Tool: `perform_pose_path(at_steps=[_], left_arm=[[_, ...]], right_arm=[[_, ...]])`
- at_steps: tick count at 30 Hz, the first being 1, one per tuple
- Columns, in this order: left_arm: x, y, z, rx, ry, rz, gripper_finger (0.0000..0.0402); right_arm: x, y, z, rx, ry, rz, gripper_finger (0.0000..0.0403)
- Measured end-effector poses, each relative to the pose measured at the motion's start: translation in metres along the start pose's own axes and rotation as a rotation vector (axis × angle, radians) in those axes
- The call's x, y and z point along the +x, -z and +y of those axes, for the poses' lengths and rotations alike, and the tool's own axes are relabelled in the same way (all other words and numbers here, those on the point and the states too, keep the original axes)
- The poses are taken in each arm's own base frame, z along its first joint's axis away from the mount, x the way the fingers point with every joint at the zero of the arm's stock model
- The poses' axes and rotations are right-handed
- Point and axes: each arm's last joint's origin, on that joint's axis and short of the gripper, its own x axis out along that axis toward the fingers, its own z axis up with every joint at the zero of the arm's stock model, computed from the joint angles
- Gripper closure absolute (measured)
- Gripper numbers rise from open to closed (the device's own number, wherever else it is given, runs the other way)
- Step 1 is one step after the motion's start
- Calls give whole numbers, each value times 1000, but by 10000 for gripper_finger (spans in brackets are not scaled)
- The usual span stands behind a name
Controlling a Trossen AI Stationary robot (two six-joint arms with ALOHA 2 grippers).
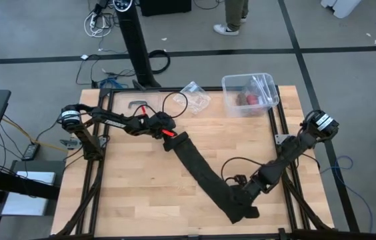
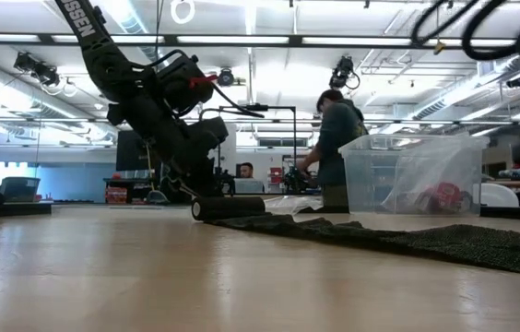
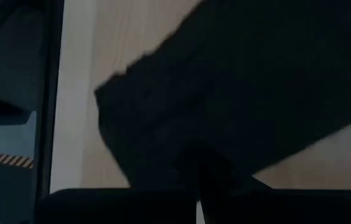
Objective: Roll bandage
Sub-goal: Roll the black bandage
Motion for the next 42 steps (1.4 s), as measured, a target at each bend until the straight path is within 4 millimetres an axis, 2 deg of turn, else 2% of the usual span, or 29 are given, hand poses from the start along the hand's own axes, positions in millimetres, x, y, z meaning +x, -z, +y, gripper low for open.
perform_pose_path(at_steps=[5,12,15,19,24,26,30,34,37,42], left_arm=[[0,0,0,-1,0,0,396],[-5,-3,2,-7,-64,-16,396],[-19,-9,3,-15,-81,-37,396],[-51,-17,-1,9,-134,-56,396],[-82,-8,-25,111,-131,-55,396],[-87,-3,-36,51,-94,-69,396],[-87,17,-51,-194,-16,-87,396],[-85,35,-66,-396,145,-180,396],[-84,49,-68,-495,183,-240,396],[-82,71,-64,-615,134,-269,396]], right_arm=[[2,8,2,29,-28,38,402],[2,8,8,47,-80,33,400],[2,8,7,53,-69,21,391],[2,7,1,58,-23,22,375],[1,2,-11,38,46,20,358],[1,-1,-15,28,56,13,354],[-1,-9,-26,27,81,-9,348],[-3,-13,-31,14,68,-4,344],[-5,-13,-30,37,17,22,341],[-16,-12,-19,138,-106,51,329]])
